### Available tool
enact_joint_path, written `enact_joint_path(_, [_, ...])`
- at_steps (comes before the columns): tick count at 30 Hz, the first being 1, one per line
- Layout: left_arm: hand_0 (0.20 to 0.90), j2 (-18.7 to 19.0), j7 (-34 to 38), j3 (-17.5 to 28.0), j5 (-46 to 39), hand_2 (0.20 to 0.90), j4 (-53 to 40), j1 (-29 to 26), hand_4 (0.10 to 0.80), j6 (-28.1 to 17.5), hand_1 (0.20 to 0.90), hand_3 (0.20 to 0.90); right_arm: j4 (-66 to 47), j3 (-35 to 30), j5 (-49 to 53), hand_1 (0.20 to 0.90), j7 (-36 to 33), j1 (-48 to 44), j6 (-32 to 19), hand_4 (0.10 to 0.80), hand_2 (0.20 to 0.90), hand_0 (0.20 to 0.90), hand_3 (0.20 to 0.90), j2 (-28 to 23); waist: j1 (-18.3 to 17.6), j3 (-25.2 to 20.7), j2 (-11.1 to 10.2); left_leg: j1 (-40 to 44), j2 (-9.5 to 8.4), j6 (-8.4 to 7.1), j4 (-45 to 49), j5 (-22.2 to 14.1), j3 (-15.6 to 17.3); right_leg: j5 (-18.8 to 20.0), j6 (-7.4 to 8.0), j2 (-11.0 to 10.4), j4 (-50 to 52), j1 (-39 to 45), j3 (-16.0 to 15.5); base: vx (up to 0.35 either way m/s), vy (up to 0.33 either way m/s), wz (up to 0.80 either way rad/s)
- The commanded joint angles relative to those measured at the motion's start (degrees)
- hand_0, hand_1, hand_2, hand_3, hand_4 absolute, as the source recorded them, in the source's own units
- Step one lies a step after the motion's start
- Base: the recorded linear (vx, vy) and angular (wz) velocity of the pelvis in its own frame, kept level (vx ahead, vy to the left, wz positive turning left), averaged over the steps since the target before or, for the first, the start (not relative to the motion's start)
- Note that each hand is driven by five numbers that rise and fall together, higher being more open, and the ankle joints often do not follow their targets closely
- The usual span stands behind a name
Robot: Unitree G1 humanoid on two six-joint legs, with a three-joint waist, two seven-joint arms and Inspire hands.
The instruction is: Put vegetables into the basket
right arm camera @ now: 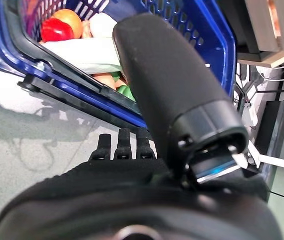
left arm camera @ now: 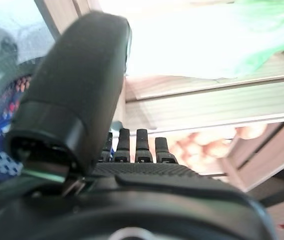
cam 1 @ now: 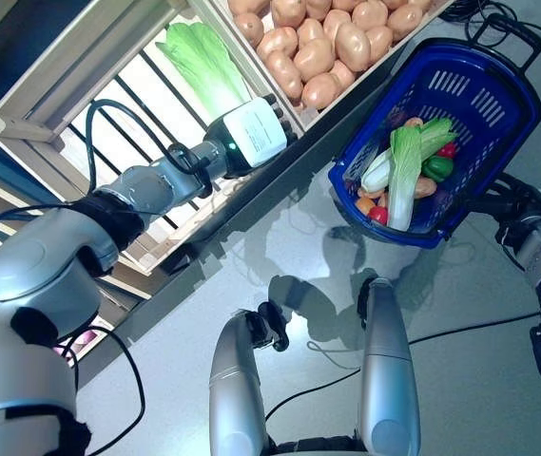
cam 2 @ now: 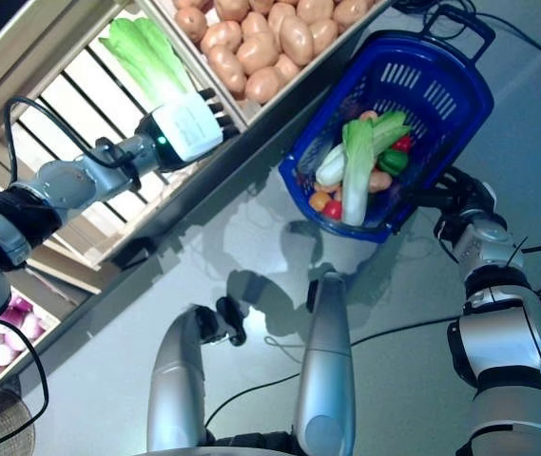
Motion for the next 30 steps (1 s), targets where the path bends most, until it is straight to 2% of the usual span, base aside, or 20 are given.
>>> enact_joint_path(1, [0.900,5.60,-4.00,0.29,2.09,0.900,1.08,-10.18,0.800,3.07,0.900,0.900,-0.82,1.37,0.69,0.900,2.08,-5.57,-6.49,0.800,0.900,0.900,0.900,-5.52,-2.11,-0.27,0.72,-0.66,2.66,-3.98,1.16,-3.33,-1.46,7.93,1.59,-1.87,-7.88,2.25,1.07,0.000,0.000,0.00])
enact_joint_path(12, [0.900,4.62,-11.07,0.73,-1.16,0.900,6.15,-11.43,0.800,7.59,0.900,0.900,-1.60,1.11,2.35,0.900,2.01,-5.27,-6.70,0.800,0.900,0.900,0.900,-6.50,-2.63,-0.27,0.47,-8.11,3.53,-3.93,5.59,-4.40,-0.83,8.75,2.15,-1.54,-5.81,-4.86,1.66,-0.022,-0.001,-0.06])
enact_joint_path(16, [0.900,4.28,-12.71,2.62,-6.11,0.900,9.07,-9.99,0.800,11.25,0.900,0.900,-1.49,0.61,3.20,0.900,2.11,-3.88,-7.13,0.800,0.900,0.900,0.900,-6.57,-2.49,-0.27,0.33,-11.47,3.77,-3.94,7.21,-4.68,-0.97,9.21,2.19,-1.78,-5.00,-8.19,1.69,-0.016,0.009,-0.08])
enact_joint_path(22, [0.900,4.20,-14.02,6.20,-7.84,0.900,13.45,-6.83,0.800,12.44,0.900,0.900,-1.93,0.00,3.12,0.900,1.98,-3.00,-8.01,0.800,0.900,0.900,0.900,-6.24,-1.89,-0.27,0.02,-14.80,4.12,-3.68,8.91,-5.03,-1.53,9.24,1.96,-2.03,-4.06,-11.20,1.36,-0.004,-0.004,-0.01])
enact_joint_path(24, [0.900,4.15,-13.12,6.63,-7.99,0.900,14.10,-6.22,0.800,12.27,0.900,0.900,-1.83,0.17,3.47,0.900,2.05,-3.13,-7.99,0.800,0.900,0.900,0.900,-6.17,-1.74,-0.27,-0.01,-15.06,4.14,-3.66,8.89,-5.00,-1.57,9.24,1.90,-2.08,-4.03,-11.36,1.17,-0.019,-0.019,-0.05])
enact_joint_path(30, [0.900,4.41,-3.01,9.74,-9.66,0.900,15.25,-3.63,0.800,10.90,0.900,0.900,-1.83,0.51,4.79,0.900,1.90,-2.44,-9.13,0.800,0.900,0.900,0.900,-4.86,-0.93,-0.27,-0.32,-12.17,3.22,-3.65,6.14,-4.24,-1.68,8.95,1.69,-1.63,-5.53,-8.23,0.28,-0.003,-0.003,-0.01])
